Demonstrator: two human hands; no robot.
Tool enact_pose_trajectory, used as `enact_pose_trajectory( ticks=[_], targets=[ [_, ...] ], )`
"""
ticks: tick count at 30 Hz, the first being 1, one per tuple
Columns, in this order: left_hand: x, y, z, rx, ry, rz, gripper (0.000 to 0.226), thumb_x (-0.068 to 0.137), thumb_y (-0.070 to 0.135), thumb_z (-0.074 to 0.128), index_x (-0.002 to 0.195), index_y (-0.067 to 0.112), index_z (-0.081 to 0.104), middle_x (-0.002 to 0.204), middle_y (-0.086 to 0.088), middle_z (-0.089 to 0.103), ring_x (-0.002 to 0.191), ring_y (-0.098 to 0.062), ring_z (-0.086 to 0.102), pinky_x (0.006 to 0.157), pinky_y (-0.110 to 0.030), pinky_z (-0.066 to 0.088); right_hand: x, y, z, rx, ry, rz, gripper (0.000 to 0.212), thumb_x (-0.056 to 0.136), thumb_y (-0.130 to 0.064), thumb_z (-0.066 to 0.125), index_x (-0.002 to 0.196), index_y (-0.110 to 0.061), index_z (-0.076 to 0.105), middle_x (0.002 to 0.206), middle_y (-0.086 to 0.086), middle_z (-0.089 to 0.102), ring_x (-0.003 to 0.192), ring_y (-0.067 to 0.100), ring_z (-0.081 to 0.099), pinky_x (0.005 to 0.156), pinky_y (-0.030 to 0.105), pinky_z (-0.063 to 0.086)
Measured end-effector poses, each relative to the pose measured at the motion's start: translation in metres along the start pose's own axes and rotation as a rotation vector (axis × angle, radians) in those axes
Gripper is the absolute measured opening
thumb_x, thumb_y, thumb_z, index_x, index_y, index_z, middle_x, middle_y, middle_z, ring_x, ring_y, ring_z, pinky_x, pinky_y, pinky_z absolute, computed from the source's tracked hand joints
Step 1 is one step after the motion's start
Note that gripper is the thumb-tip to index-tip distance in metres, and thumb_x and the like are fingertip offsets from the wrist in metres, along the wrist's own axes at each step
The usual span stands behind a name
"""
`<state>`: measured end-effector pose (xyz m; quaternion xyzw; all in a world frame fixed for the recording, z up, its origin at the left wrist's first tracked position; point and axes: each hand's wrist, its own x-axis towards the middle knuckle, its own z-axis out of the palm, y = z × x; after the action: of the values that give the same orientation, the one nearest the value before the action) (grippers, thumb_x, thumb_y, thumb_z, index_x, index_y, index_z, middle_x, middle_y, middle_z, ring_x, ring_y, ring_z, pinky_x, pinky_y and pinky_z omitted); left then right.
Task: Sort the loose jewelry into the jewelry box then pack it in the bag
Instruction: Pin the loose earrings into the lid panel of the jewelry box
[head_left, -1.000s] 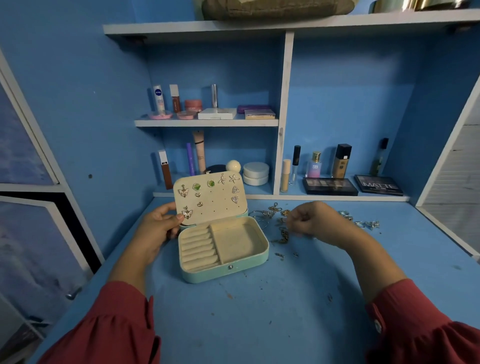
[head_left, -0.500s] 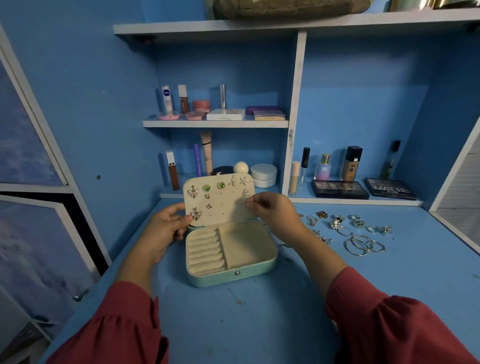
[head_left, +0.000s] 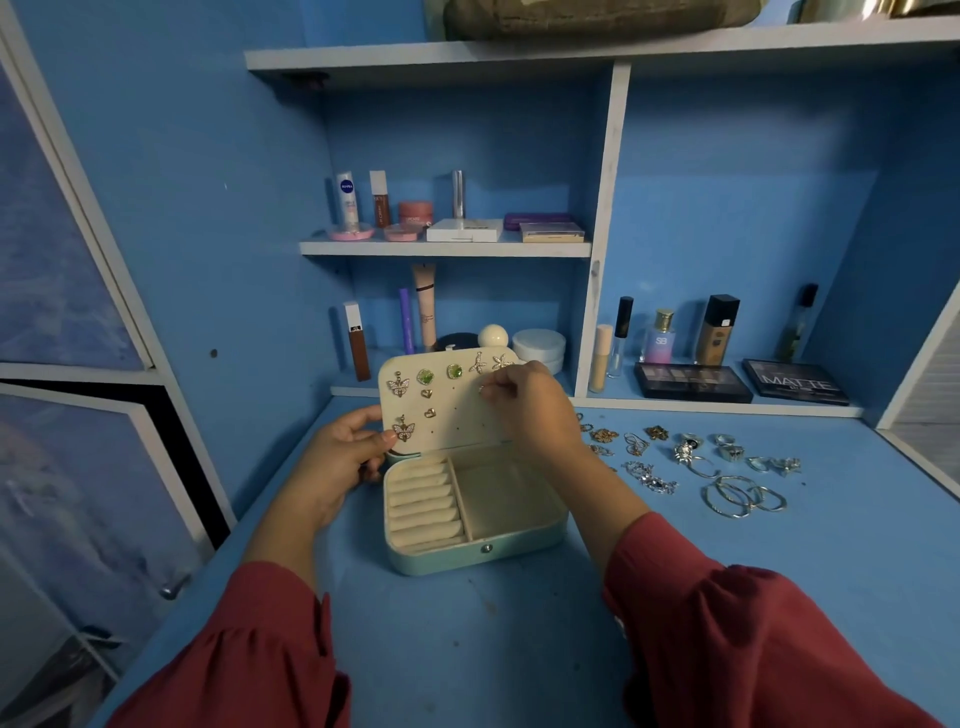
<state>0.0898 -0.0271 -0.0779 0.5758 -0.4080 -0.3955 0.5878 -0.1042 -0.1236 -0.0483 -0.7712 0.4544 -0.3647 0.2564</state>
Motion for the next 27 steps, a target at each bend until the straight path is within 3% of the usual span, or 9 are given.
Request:
enact_pose_trajectory(
  ticks=[5, 10, 20, 23, 27],
  targets=[
    [-0.001, 0.0, 0.0, -0.004, 0.005, -0.001, 0.029, 0.09, 0.0, 0.058, 0.116, 0.012, 0.063, 0.076, -0.003, 0.069, 0.047, -0.006, 0.04, 0.046, -0.017, 0.04, 0.003, -0.006, 0.001, -0.072, -0.004, -0.027, 0.021, 0.096, -0.025, 0.055, 0.112, -0.018, 0.068, 0.118, 0.003, 0.055, 0.096, 0.015, 0.052, 0.077, 0.023, 0.035],
    [-0.001, 0.001, 0.0, -0.003, 0.002, -0.001, 0.03, 0.09, 0.0, 0.058, 0.117, 0.013, 0.063, 0.076, -0.002, 0.07, 0.048, -0.006, 0.04, 0.046, -0.017, 0.041, 0.005, -0.007, -0.001, -0.099, -0.008, -0.033, 0.023, 0.097, -0.025, 0.054, 0.114, -0.018, 0.068, 0.119, 0.003, 0.055, 0.102, 0.019, 0.054, 0.077, 0.023, 0.034],
    [-0.004, 0.003, 0.001, -0.026, -0.011, 0.004, 0.027, 0.09, -0.001, 0.057, 0.11, 0.016, 0.065, 0.079, -0.007, 0.068, 0.048, -0.007, 0.039, 0.048, -0.018, 0.04, 0.005, -0.011, 0.004, -0.015, 0.06, 0.018, 0.016, 0.092, -0.026, 0.059, 0.107, -0.02, 0.062, 0.109, 0.001, 0.061, 0.097, 0.019, 0.059, 0.079, 0.03, 0.048],
    [-0.005, 0.003, 0.001, -0.027, -0.014, 0.007, 0.028, 0.09, -0.001, 0.057, 0.109, 0.018, 0.065, 0.083, -0.009, 0.069, 0.049, -0.007, 0.039, 0.049, -0.019, 0.041, 0.003, -0.014, 0.005, 0.029, 0.083, 0.052, 0.02, 0.089, -0.026, 0.062, 0.102, -0.025, 0.047, 0.101, -0.002, 0.063, 0.09, 0.018, 0.059, 0.069, 0.031, 0.047],
    [-0.005, 0.003, 0.002, -0.031, -0.018, 0.011, 0.028, 0.09, -0.002, 0.057, 0.109, 0.018, 0.065, 0.085, -0.011, 0.068, 0.049, -0.007, 0.04, 0.049, -0.018, 0.044, 0.004, -0.019, 0.003, -0.018, 0.107, 0.065, 0.028, 0.088, -0.023, 0.061, 0.105, -0.025, 0.039, 0.088, 0.0, 0.062, 0.077, 0.02, 0.056, 0.05, 0.027, 0.034]
  ],
)
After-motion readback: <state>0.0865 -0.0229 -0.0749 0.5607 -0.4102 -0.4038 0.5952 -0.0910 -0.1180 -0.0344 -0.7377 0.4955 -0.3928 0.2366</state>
